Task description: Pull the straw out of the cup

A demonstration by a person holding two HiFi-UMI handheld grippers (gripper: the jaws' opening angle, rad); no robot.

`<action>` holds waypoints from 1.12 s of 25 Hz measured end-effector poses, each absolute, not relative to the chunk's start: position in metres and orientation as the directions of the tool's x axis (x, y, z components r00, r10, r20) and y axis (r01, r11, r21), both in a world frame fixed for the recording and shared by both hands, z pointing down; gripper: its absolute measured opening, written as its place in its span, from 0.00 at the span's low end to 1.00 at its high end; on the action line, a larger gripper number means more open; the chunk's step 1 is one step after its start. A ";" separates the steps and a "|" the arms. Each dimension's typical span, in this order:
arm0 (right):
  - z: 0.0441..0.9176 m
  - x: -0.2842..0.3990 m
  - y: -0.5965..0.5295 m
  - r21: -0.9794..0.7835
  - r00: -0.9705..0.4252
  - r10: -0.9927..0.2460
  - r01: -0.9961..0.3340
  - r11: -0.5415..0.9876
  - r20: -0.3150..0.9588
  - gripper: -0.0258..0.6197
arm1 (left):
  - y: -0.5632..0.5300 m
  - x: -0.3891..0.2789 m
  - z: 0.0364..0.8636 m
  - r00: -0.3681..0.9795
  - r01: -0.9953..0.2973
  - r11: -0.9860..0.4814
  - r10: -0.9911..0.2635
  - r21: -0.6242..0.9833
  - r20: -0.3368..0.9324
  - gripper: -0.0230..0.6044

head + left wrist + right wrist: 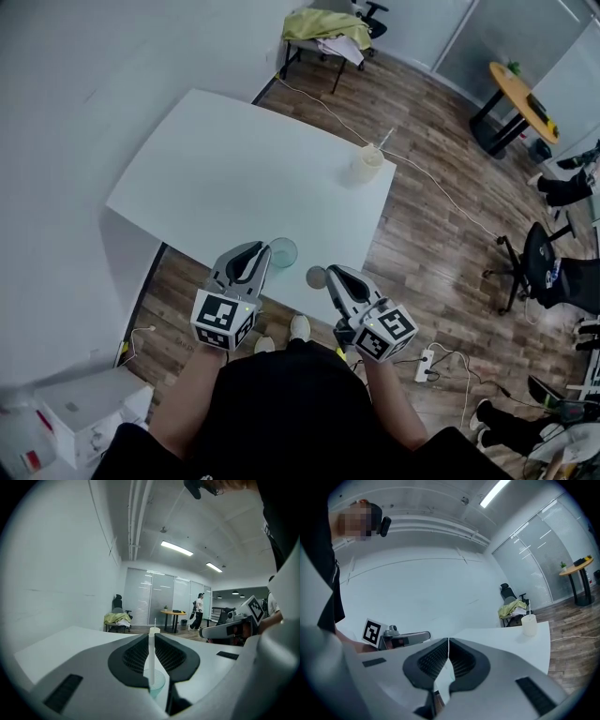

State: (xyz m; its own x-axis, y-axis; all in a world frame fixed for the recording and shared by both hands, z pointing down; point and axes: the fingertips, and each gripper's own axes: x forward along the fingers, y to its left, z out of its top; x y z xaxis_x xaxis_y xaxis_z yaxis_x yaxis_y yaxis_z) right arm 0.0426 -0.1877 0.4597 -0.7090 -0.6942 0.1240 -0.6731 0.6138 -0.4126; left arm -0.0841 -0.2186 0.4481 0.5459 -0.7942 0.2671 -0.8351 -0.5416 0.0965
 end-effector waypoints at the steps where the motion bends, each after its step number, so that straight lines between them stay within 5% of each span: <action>1: 0.458 0.041 -0.187 -0.411 -0.712 -0.692 -0.670 0.618 0.119 0.08 | -0.217 -0.088 0.446 0.541 -0.839 -0.536 -0.799 0.096 0.264 0.12; 28: 0.431 0.030 -0.176 -0.358 -0.727 -0.680 -0.662 0.659 0.093 0.07 | -0.188 -0.148 0.434 0.459 -0.888 -0.452 -0.853 0.088 0.250 0.12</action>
